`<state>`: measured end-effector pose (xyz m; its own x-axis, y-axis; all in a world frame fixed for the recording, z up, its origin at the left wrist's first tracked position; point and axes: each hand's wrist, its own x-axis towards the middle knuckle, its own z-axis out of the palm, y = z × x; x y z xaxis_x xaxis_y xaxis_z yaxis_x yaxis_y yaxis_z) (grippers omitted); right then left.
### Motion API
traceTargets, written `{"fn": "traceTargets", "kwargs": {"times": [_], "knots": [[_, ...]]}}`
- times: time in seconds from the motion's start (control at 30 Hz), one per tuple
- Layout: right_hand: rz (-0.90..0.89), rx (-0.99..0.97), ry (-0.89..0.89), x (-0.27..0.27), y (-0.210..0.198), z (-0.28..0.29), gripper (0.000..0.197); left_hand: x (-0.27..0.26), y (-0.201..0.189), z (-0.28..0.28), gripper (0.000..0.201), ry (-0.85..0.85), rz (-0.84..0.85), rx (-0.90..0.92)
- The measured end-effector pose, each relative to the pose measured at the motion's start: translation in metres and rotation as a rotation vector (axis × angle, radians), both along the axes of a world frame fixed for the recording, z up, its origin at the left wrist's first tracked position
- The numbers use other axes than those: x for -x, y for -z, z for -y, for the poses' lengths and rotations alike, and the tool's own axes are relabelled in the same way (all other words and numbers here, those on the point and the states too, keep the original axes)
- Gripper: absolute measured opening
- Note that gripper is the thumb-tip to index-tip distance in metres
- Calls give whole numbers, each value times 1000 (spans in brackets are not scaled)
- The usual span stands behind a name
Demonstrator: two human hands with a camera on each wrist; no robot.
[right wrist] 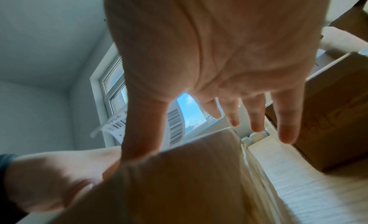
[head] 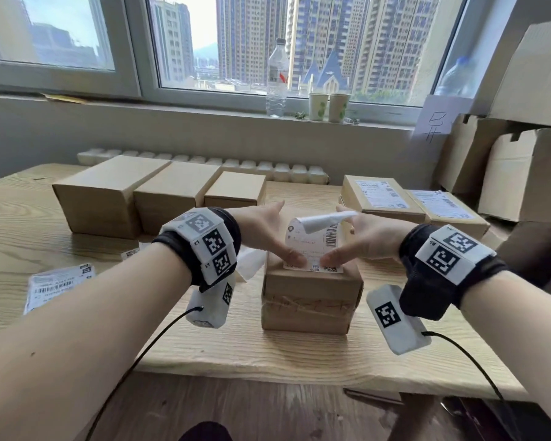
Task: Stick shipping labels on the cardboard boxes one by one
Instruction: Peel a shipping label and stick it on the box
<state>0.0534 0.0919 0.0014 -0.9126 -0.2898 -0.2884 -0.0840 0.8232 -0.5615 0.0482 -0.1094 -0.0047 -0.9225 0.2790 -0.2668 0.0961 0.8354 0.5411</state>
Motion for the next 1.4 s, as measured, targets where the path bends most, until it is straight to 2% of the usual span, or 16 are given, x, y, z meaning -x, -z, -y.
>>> {"fn": "traceTargets", "kwargs": {"times": [0.03, 0.07, 0.1, 0.23, 0.33, 0.37, 0.4, 0.47, 0.53, 0.7, 0.8, 1.03, 1.13, 1.23, 1.33, 1.4], "knots": [[15, -20, -14, -1, -3, 3, 65, 2, 1, -2, 138, -5, -9, -1], [22, -25, -22, 0, -5, 5, 49, 5, 3, -2, 143, 12, -18, -15], [29, -32, -18, 2, -5, 6, 47, 6, 2, -4, 150, 17, -16, -36], [60, -18, 30, 14, -2, 5, 84, 18, 6, -5, 143, 10, 12, -67], [58, -60, 41, 23, -5, 3, 125, 24, 4, -6, 123, 21, -44, 0], [48, -89, 40, 26, -7, 3, 133, 28, 5, -5, 118, 10, -47, 4], [48, -120, 32, 28, -10, 3, 134, 31, 5, -4, 111, -11, -62, 8], [69, -174, 12, 33, -14, 5, 124, 34, 4, -2, 102, -51, -124, -10], [44, -196, 27, 35, -16, 9, 110, 36, 6, -3, 102, -78, -147, -55], [-57, -107, 163, 46, -10, 16, 81, 42, 8, -5, 74, -117, -152, -113], [-97, -118, 182, 53, -8, 20, 65, 47, 10, -5, 63, -145, -185, -115], [-232, -170, 169, 68, -1, 23, 40, 62, 15, -8, 30, -207, -256, -80], [-265, -189, 156, 66, 1, 22, 37, 61, 17, -8, 23, -226, -263, -117], [-293, -211, 124, 61, 3, 20, 44, 58, 17, -9, 24, -234, -281, -86], [-427, -303, -18, 52, 2, 18, 57, 55, 15, -10, 27, -238, -295, -30], [-401, -300, -105, 40, -1, 19, 60, 53, 15, -10, 30, -241, -308, 2]]}}
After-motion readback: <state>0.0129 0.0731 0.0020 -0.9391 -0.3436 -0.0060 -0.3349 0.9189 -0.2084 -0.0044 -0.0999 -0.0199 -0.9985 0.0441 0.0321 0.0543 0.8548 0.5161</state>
